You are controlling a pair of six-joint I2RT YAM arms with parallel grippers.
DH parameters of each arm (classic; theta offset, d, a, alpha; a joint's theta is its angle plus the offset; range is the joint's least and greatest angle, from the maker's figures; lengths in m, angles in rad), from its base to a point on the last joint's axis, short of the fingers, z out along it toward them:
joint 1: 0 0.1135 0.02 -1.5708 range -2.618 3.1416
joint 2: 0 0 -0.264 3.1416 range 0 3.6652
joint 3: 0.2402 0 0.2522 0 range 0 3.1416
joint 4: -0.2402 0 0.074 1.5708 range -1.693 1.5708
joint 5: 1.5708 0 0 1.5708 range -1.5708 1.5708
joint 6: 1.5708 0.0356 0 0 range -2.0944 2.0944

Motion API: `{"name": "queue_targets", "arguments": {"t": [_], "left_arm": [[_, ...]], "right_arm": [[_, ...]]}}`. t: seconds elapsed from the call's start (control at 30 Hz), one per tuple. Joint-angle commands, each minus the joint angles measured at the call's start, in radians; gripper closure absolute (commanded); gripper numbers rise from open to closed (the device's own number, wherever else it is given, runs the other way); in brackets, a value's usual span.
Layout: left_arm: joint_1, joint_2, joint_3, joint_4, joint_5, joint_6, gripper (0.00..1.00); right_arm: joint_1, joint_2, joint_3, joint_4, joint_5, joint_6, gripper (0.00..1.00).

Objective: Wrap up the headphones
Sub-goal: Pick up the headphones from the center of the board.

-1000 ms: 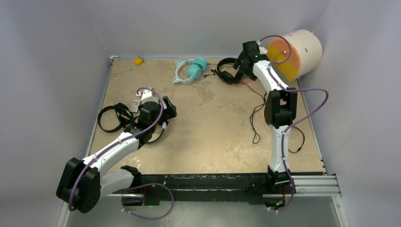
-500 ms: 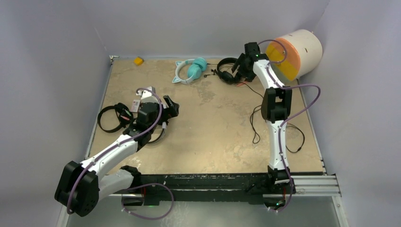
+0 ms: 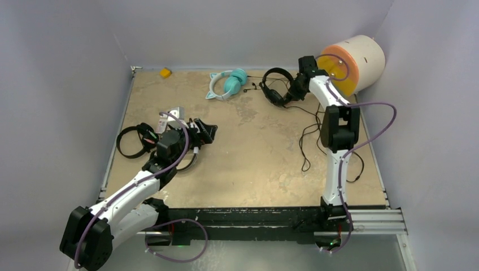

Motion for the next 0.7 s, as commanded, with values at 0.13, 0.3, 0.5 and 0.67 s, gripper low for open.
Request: {"name": "queue_targets", "arguments": {"t": [0.13, 0.3, 0.5, 0.67], "left_arm": [[-0.016, -0.003, -0.018, 0.124, 0.097, 0.026, 0.06], [-0.018, 0.018, -0.018, 0.146, 0.112, 0.021, 0.11], [-0.017, -0.025, 0.085, -0.087, 0.107, -0.021, 0.00], [-0.017, -0.062, 0.096, -0.159, 0.124, -0.047, 0.00]], "right_arm": [[0.039, -0.430, -0.379, 0.176, 0.064, -0.140, 0.98], [0.228, -0.694, -0.641, 0.217, 0.278, -0.287, 0.97], [0.375, -0.950, -0.926, 0.271, 0.184, -0.499, 0.95], [0.449, -1.081, -1.079, 0.216, 0.051, -0.569, 0.93]]}}
